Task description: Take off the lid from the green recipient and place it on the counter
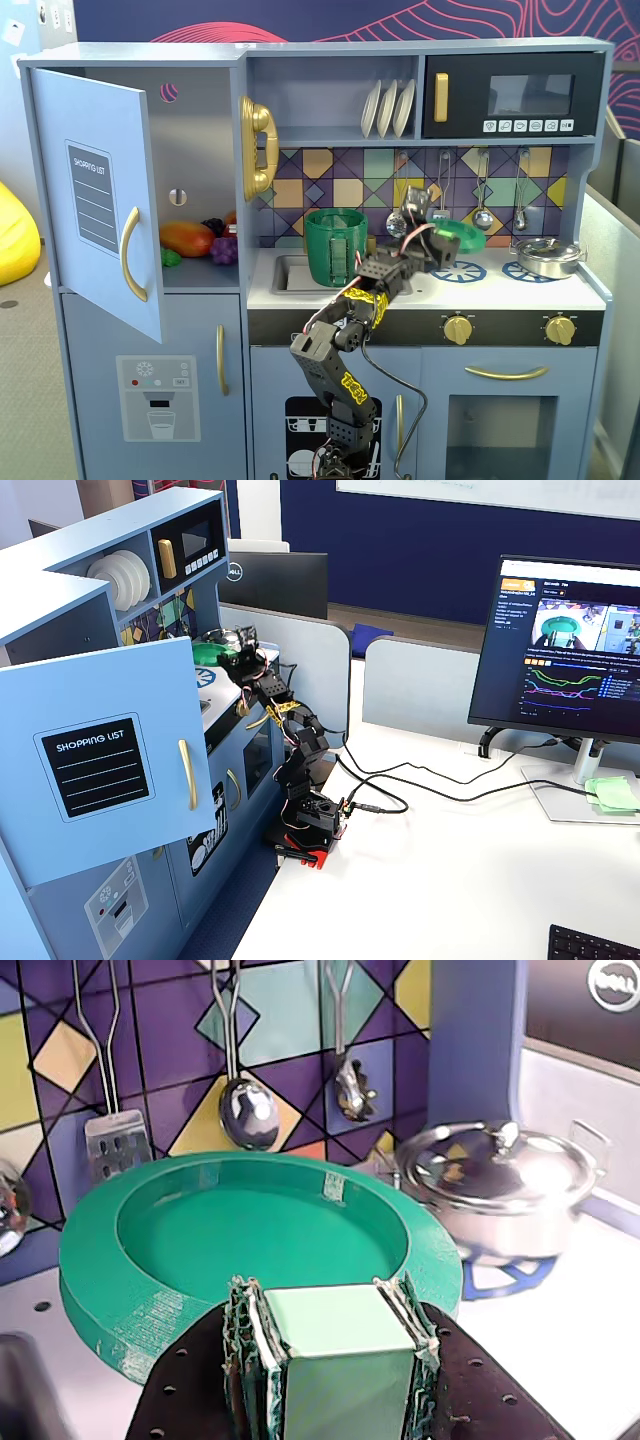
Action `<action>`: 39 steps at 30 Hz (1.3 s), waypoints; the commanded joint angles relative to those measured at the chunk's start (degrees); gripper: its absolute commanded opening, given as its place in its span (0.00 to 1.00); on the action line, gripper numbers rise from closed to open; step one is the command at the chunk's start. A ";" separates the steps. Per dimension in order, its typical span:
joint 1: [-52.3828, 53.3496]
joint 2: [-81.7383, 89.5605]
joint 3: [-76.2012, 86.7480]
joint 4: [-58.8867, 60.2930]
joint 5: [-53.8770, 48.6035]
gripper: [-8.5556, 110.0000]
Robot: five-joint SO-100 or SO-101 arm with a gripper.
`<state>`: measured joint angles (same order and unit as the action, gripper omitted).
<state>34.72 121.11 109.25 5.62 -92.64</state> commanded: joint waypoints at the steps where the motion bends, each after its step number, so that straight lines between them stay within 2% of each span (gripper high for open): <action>1: -0.09 -2.64 3.16 -11.25 -2.90 0.07; 6: -1.93 -7.56 6.24 -19.69 -7.29 0.07; 16: -3.08 -9.58 8.88 -19.69 -11.16 0.07; 25: -3.34 -9.93 9.67 -19.95 -10.72 0.07; 32: -3.34 -9.23 7.73 -20.04 -7.56 0.26; 37: -3.43 -3.43 5.27 -14.77 -6.15 0.30; 39: -3.43 1.41 4.04 -8.26 -5.54 0.30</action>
<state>32.08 113.38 119.79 -8.96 -99.58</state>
